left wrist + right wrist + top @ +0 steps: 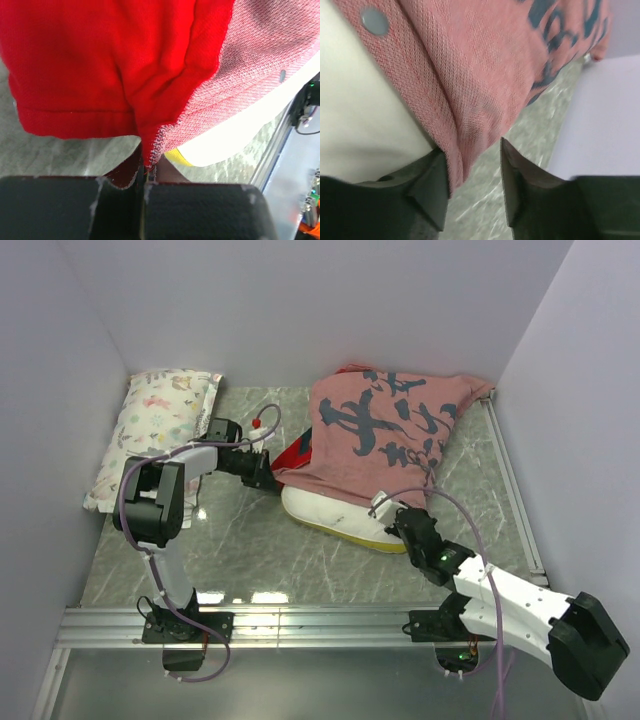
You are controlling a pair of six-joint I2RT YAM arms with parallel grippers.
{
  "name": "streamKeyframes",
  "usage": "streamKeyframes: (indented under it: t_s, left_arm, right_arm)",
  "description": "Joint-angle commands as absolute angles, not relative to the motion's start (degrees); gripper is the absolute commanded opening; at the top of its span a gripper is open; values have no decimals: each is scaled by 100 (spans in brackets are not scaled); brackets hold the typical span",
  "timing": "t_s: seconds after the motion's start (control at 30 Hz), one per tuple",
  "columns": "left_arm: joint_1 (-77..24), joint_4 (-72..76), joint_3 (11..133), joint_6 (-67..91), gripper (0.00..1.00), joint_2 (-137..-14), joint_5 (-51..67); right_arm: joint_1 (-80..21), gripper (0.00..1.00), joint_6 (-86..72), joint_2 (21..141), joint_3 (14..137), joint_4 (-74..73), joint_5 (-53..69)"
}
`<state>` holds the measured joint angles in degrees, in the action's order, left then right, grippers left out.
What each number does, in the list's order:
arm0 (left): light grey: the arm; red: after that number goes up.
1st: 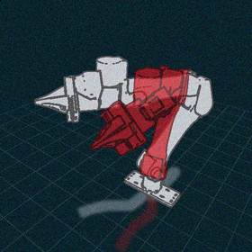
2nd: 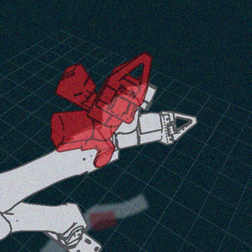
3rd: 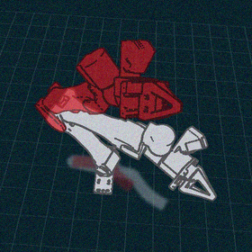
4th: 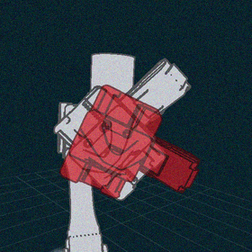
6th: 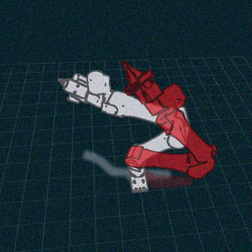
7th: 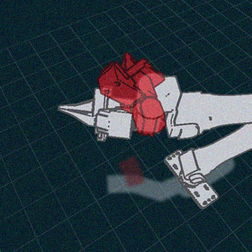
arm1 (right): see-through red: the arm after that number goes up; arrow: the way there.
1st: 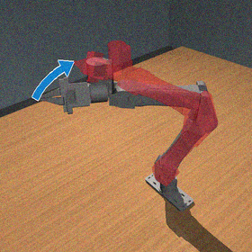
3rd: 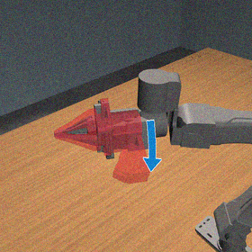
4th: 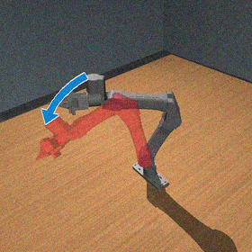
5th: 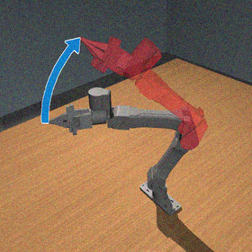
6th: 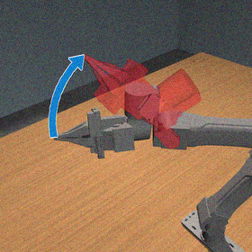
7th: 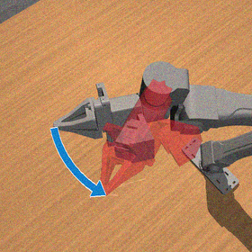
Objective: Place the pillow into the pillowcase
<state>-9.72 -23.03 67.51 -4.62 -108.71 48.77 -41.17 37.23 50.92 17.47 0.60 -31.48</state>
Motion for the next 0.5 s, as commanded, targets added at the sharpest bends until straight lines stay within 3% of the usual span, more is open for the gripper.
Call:
streamKeyframes:
  t_s: [0.0, 0.07, 0.1, 0.27, 0.47]
  left_arm:
    - [-958, -1951, 6697, -290, 1, -10609, 4965]
    - [-949, -1942, 6723, -229, 1, -10486, 5106]
    - [-949, -2082, 6758, -237, 1, -10277, 5315]
    - [-661, -2058, 7162, 882, 1, -9353, 5949]
    - [-19, -617, 7968, 3010, 0, -8227, 5838]
  right_arm:
    - [-3771, 23, 3586, 5010, 1731, -342, -3191]
    - [-3639, 2, 3429, 4914, 2195, -796, -3068]
    - [-3604, 0, 3280, 4878, 2423, -1009, -2989]
    - [-3358, 0, 3024, 4606, 4506, -2283, -2128]
    - [-2357, 0, 3409, 5035, 6756, -2119, -1934]
